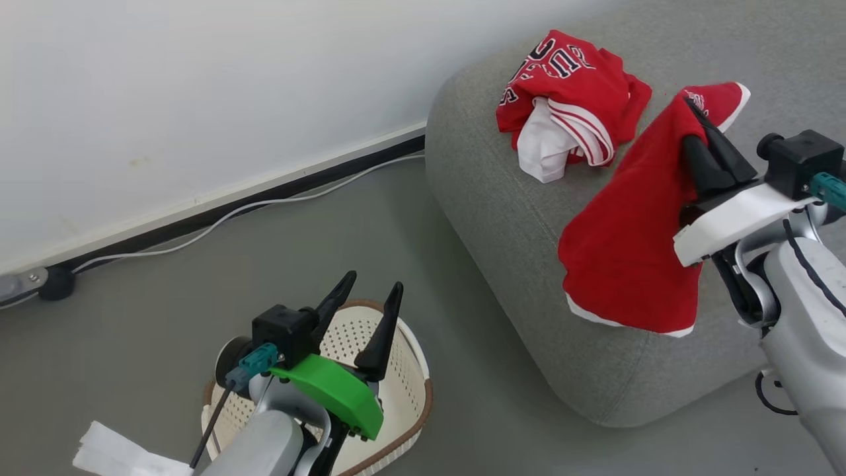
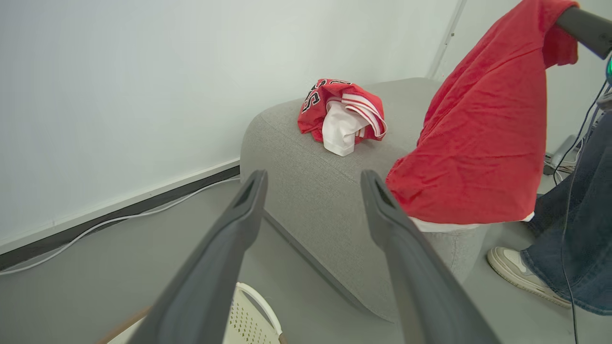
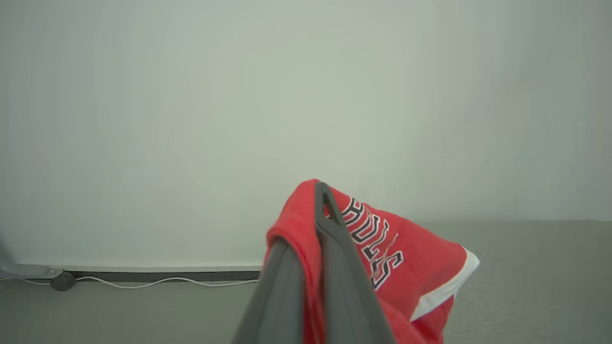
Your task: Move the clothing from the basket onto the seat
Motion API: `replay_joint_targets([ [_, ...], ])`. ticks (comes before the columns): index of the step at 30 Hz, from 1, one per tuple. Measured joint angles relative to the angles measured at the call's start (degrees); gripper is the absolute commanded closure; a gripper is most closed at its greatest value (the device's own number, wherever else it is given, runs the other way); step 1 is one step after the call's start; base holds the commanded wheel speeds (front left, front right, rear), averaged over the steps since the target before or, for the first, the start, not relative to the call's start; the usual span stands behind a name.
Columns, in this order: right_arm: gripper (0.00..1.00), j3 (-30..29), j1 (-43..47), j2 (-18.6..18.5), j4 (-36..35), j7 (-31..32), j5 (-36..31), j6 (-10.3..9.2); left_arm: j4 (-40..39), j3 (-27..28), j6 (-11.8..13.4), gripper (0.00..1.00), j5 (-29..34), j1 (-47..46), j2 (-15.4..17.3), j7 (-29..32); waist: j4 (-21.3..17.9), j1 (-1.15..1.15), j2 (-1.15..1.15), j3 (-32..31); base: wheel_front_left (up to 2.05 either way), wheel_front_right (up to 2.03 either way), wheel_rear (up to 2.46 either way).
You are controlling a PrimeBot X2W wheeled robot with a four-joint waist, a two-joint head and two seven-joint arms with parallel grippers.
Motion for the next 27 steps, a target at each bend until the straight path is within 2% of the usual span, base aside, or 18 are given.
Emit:
replay_joint_targets([
  [4, 1.0, -1.6, 1.1, -1.6, -0.5, 0.1, 0.3, -0.87, -0.1, -1.0, 0.0, 0.0, 0.5, 0.0, -0.4, 0.0, -1.3, 0.0, 0.0, 0.3, 0.0, 0.0, 0.0],
  [13, 1.0, -4.3, 0.0, -4.0, -1.1, 1.5, 2.1, -0.83, -1.3, -2.0, -0.4, 0.0, 1.5, -0.1, -0.7, 0.8, -0.8, 0.0, 0.0, 3.1, 0.0, 0.0, 0.0],
  [20, 1.0, -7.4, -11.4, -5.8, -3.3, 2.9, 2.4, -0.34, -3.7, -2.0, 0.3, 0.0, 3.6, -2.9, -0.6, 1.7, 0.6, 0.0, 0.0, 7.1, 0.0, 0.0, 0.0],
  [27, 1.0, -10.5, -23.0, -9.2, -3.1, 6.0, 2.5, -0.93, -6.2, -2.0, 0.4, 0.0, 4.8, -6.4, -0.2, 3.0, 2.9, 0.0, 0.0, 11.9, 0.0, 0.0, 0.0],
])
